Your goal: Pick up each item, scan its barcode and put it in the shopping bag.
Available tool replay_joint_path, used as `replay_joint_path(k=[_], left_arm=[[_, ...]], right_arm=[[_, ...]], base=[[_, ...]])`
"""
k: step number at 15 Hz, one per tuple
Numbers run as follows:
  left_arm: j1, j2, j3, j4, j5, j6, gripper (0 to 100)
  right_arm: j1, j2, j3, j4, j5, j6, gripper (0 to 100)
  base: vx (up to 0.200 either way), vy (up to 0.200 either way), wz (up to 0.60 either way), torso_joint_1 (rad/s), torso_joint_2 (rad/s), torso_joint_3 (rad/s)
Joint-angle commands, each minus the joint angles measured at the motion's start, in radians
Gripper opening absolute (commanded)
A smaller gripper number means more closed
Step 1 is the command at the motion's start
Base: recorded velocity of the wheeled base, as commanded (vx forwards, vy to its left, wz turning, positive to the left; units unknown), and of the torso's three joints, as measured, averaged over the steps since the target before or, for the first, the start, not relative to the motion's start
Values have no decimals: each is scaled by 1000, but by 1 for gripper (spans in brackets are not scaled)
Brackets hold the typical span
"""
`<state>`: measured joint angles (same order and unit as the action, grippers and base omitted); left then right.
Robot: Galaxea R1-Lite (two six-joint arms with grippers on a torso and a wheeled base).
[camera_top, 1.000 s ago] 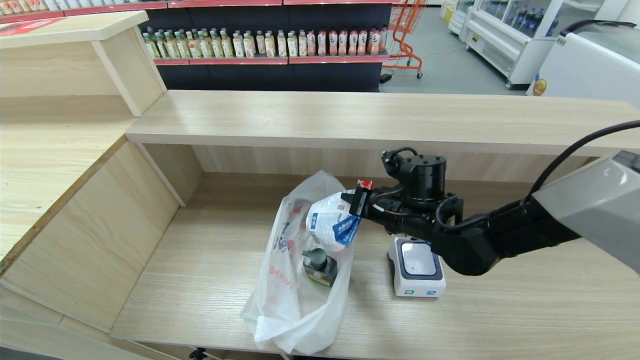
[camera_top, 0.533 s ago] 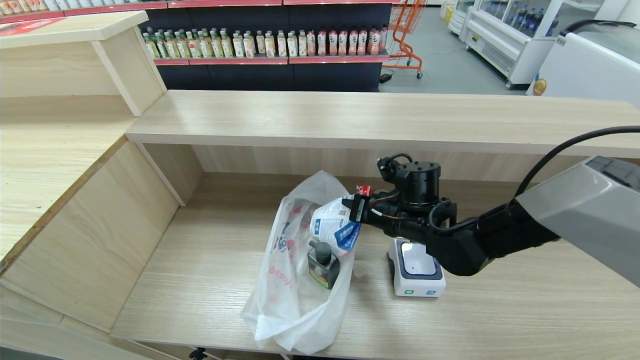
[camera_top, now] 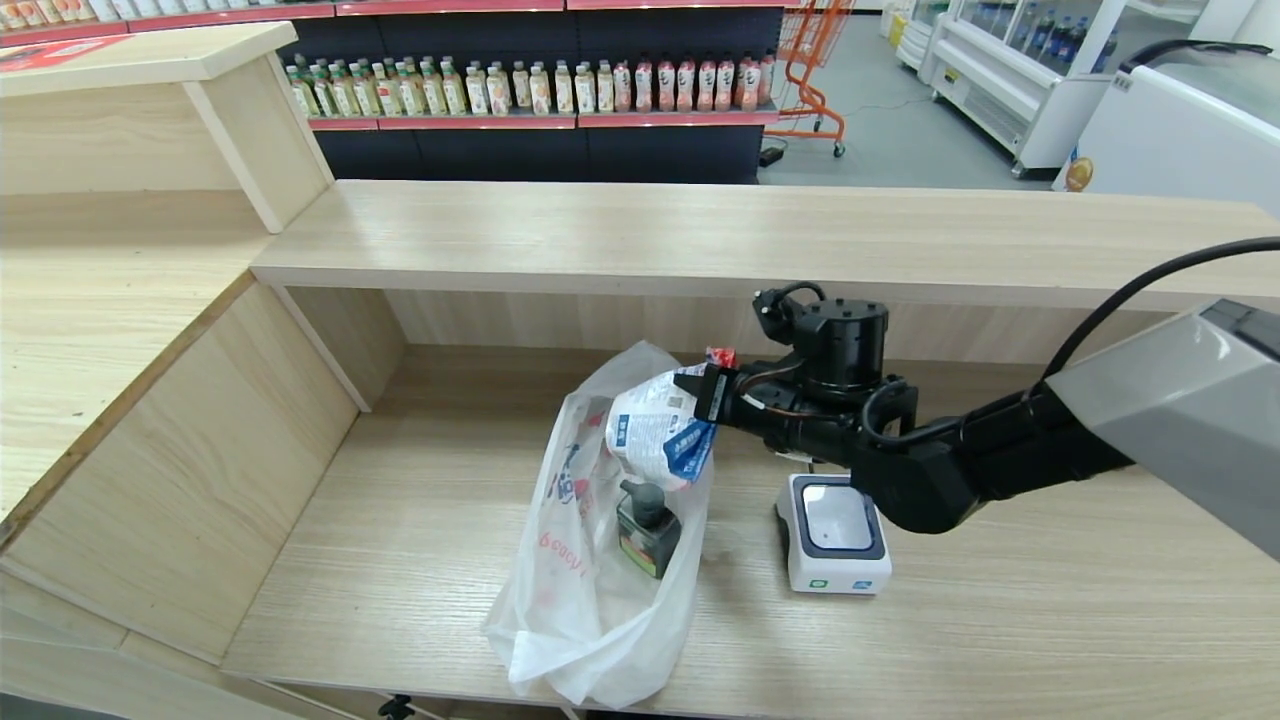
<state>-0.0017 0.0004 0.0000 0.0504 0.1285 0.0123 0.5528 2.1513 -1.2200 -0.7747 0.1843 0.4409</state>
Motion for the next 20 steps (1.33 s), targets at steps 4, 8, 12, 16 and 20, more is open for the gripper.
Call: replay_joint_path(k=[4, 8, 12, 16, 20], left_arm=[[0, 0, 0, 0, 2, 0, 100], [0, 0, 0, 0, 0, 0, 100], [0, 0, 0, 0, 0, 0, 100], [0, 0, 0, 0, 0, 0, 100], [0, 0, 0, 0, 0, 0, 100]], right_arm=[[-4, 27, 0, -2, 0, -19, 100], [-10, 35, -41, 0, 14, -37, 100], [-27, -70, 11, 2, 43, -24, 100], [-43, -416, 361, 5, 142, -24, 100], [-113, -788, 655, 48, 196, -133, 100]], base=[[0, 0, 0, 0, 0, 0], [0, 0, 0, 0, 0, 0], [0, 0, 0, 0, 0, 0], [0, 0, 0, 0, 0, 0], [0, 0, 0, 0, 0, 0]])
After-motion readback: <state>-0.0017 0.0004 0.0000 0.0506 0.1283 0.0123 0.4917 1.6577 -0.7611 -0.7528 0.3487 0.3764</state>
